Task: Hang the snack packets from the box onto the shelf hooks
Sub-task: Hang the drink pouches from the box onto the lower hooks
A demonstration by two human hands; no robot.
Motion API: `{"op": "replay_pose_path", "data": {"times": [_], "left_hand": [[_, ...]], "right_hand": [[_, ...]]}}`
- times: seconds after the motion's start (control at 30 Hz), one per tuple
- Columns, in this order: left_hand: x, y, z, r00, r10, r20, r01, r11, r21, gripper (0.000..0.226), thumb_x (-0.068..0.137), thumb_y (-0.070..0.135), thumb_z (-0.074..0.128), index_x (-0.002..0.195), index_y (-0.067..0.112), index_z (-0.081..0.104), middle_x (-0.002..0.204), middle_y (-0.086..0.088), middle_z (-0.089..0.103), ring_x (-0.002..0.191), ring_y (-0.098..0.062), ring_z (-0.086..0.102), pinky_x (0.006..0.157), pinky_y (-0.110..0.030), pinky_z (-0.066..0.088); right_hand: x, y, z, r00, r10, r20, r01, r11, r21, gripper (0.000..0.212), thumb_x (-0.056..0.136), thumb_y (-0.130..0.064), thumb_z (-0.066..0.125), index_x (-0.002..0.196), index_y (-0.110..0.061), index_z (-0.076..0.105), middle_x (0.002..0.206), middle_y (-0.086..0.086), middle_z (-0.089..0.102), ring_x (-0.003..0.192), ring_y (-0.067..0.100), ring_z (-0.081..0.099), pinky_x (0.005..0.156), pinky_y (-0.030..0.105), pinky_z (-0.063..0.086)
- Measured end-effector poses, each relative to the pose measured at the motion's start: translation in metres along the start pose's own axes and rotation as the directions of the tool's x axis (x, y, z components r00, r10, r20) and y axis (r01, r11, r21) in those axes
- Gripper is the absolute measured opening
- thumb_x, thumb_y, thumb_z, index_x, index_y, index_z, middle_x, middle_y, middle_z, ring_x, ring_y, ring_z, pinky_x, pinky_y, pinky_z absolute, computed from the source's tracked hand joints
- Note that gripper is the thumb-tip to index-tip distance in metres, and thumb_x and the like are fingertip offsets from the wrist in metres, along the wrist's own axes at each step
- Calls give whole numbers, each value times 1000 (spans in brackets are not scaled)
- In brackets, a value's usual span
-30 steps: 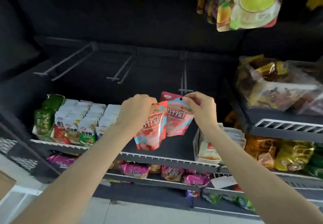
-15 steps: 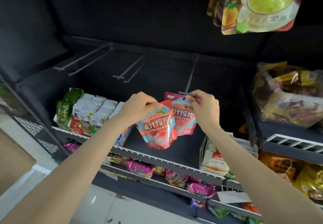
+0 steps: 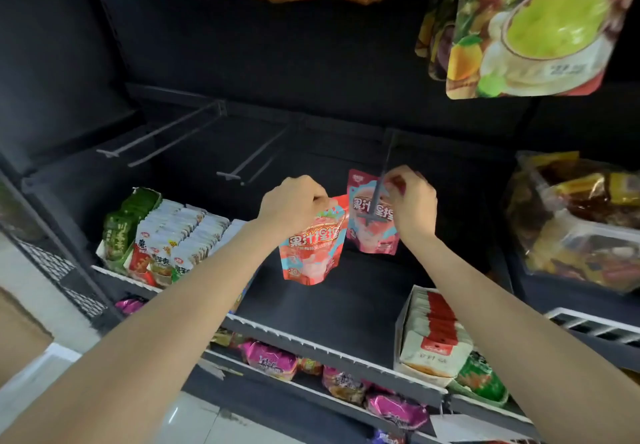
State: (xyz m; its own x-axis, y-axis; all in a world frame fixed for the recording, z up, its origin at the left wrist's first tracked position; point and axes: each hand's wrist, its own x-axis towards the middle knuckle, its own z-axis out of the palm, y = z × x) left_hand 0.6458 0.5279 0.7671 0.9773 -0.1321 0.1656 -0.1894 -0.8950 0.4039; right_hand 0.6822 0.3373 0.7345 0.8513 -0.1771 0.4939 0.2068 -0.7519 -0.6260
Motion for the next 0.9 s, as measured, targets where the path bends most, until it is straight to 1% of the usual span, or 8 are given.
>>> {"op": "replay_pose_path", "data": {"times": [0.1, 0.23, 0.33, 0.47, 0.53, 0.73, 0.83, 0.9], "left_hand": [[15, 4, 4, 998, -12, -54, 14, 1000, 24, 26, 97, 32, 49, 95, 20, 71, 83, 0, 68, 74, -18, 64, 54, -26, 41], [33, 9, 3, 999, -14, -52, 15, 1000, 26, 28, 97, 36, 48, 99, 18, 70, 87, -1, 68, 72, -17, 64, 53, -24, 43], [37, 9, 4, 999, -7, -42, 7, 1000, -1, 28, 97, 34, 49, 102, 15, 70, 88, -3, 68, 72, -16, 64, 53, -24, 45], [32, 6, 8, 999, -2, -40, 2, 1000, 9, 26, 97, 33, 50, 100, 17, 70, 84, -2, 68, 71, -16, 64, 50, -24, 42], [28, 6, 8, 999, -1, -40, 2, 1000, 24, 26, 97, 33, 50, 103, 18, 69, 87, -1, 68, 72, -14, 64, 49, -21, 38], [17, 11, 4, 1000, 12, -19, -11, 1000, 25, 27, 95, 39, 50, 103, 21, 69, 87, 3, 68, 73, -11, 64, 52, -21, 41], [9, 13, 2, 999, 48, 17, -48, 999, 10, 28, 93, 42, 52, 102, 22, 70, 91, 5, 69, 78, -10, 64, 57, -21, 45], [2, 14, 4, 995, 82, 61, -83, 997, 7, 26, 93, 40, 53, 101, 23, 71, 93, 6, 69, 82, -9, 63, 58, -20, 43]], "right_hand": [[31, 10, 10, 1000, 18, 1, -18, 999, -29, 15, 89, -2, 56, 99, -9, 65, 99, 11, 66, 89, 27, 64, 74, 39, 55], [67, 16, 22, 997, 78, 20, -77, 994, -72, 15, 90, 1, 54, 95, -3, 68, 98, 13, 69, 90, 27, 65, 72, 26, 48], [80, 19, 25, 1000, 19, 9, -18, 994, -104, 20, 91, 6, 50, 96, 2, 69, 99, 16, 70, 92, 28, 66, 75, 23, 46], [86, 25, 24, 997, -38, 74, 46, 992, -116, 24, 93, 5, 48, 105, 2, 68, 110, 18, 67, 103, 29, 63, 94, 33, 48], [86, 26, 23, 994, -60, 92, 73, 988, -137, 23, 94, 2, 47, 107, 2, 66, 113, 19, 65, 106, 31, 62, 96, 37, 47], [75, 26, 17, 998, -28, 62, 36, 991, -130, 28, 95, -6, 50, 120, -5, 62, 123, 13, 61, 116, 28, 55, 97, 29, 41], [44, 21, 5, 998, 53, 23, -54, 998, 46, 28, 93, -3, 51, 117, -6, 64, 120, 10, 62, 111, 25, 58, 91, 27, 46], [11, 14, -8, 988, 83, 127, -108, 974, 200, 32, 91, 5, 47, 114, -7, 65, 113, 4, 65, 103, 12, 59, 86, 22, 48]]}}
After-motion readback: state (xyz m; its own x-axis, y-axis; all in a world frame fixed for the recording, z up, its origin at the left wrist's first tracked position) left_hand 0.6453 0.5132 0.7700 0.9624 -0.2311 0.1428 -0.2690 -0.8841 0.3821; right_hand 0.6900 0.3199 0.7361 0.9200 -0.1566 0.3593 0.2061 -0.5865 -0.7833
